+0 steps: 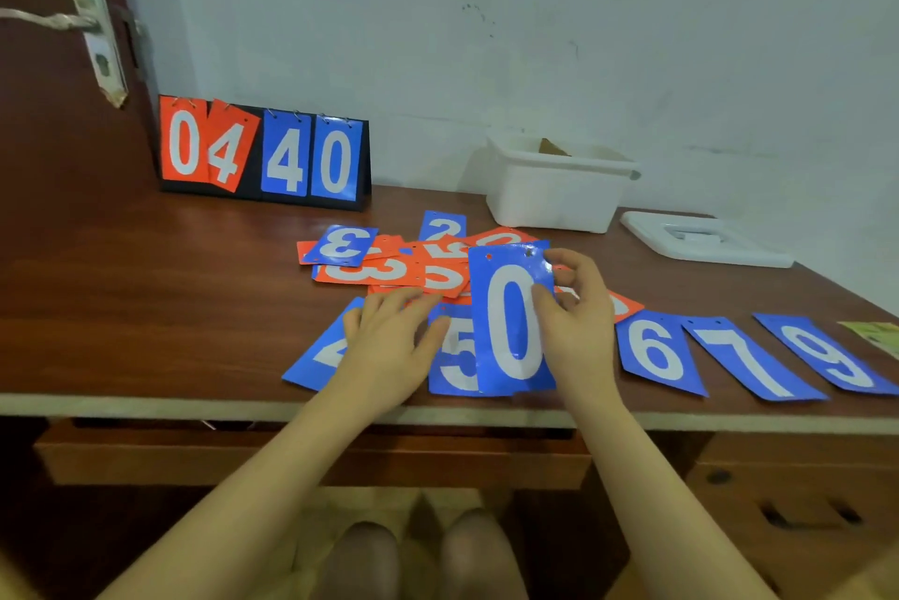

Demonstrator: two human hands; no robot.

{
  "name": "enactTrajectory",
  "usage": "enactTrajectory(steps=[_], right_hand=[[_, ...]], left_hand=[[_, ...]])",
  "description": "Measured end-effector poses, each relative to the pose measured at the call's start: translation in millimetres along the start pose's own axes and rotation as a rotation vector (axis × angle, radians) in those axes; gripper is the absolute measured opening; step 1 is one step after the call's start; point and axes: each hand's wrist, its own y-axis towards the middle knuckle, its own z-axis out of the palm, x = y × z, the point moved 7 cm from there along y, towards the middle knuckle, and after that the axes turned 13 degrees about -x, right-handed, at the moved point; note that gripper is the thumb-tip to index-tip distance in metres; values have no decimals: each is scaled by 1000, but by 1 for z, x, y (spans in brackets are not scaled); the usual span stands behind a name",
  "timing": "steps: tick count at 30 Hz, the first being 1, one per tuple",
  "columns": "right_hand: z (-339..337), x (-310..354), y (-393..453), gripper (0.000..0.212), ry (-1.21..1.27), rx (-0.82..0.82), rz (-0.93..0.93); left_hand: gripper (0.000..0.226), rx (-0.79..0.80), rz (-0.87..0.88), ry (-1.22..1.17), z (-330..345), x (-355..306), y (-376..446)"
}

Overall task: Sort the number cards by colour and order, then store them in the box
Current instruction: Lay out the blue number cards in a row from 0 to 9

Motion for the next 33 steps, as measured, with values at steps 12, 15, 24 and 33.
enactTrajectory(steps=[12, 15, 24, 33], right_hand=[[207, 67, -107, 37, -42, 412, -200], [276, 78, -152, 42, -87, 597, -237], [389, 65, -231, 32, -589, 872, -438], [360, 78, -166, 38, -486, 737, -448]], left_hand=[[40, -467, -256, -177, -157, 122, -3], [48, -417, -325, -43, -197, 186, -3], [40, -20, -404, 581, -227, 323, -10], [42, -248, -110, 523, -225, 261, 17]])
